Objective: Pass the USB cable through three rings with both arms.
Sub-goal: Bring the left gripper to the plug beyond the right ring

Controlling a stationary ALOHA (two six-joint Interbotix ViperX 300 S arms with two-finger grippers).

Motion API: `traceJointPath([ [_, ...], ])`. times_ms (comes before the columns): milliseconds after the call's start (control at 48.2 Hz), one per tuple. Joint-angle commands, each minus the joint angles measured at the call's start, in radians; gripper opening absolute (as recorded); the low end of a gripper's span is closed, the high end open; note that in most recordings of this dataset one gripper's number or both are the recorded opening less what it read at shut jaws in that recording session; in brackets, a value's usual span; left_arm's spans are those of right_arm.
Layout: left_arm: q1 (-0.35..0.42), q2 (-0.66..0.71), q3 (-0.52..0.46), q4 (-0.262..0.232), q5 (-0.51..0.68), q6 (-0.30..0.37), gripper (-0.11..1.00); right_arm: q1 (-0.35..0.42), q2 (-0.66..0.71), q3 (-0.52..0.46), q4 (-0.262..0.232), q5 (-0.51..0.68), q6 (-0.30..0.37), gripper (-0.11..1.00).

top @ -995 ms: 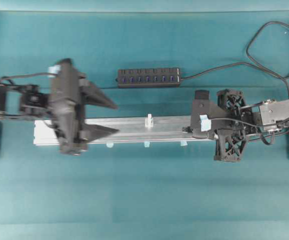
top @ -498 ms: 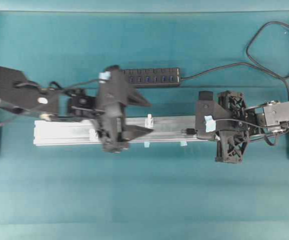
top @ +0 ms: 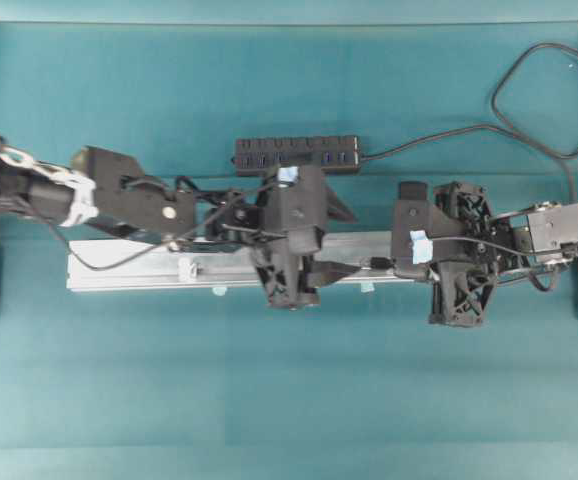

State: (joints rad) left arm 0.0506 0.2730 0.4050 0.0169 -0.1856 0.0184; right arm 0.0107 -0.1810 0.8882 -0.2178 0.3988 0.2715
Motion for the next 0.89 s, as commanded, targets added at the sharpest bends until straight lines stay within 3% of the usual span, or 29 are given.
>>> traceJointPath([
  [0, -0.006, 0.02, -0.031, 0.003, -0.017, -0.005, 0.87, -0.003, -0.009, -0.005, 0.0, -0.015, 0.021, -0.09],
  [871, -0.017, 0.123, -0.101, 0.003, -0.041, -0.011, 0.87, -0.002, -0.009, 0.003, 0.0, -0.046, 0.038, -0.09],
])
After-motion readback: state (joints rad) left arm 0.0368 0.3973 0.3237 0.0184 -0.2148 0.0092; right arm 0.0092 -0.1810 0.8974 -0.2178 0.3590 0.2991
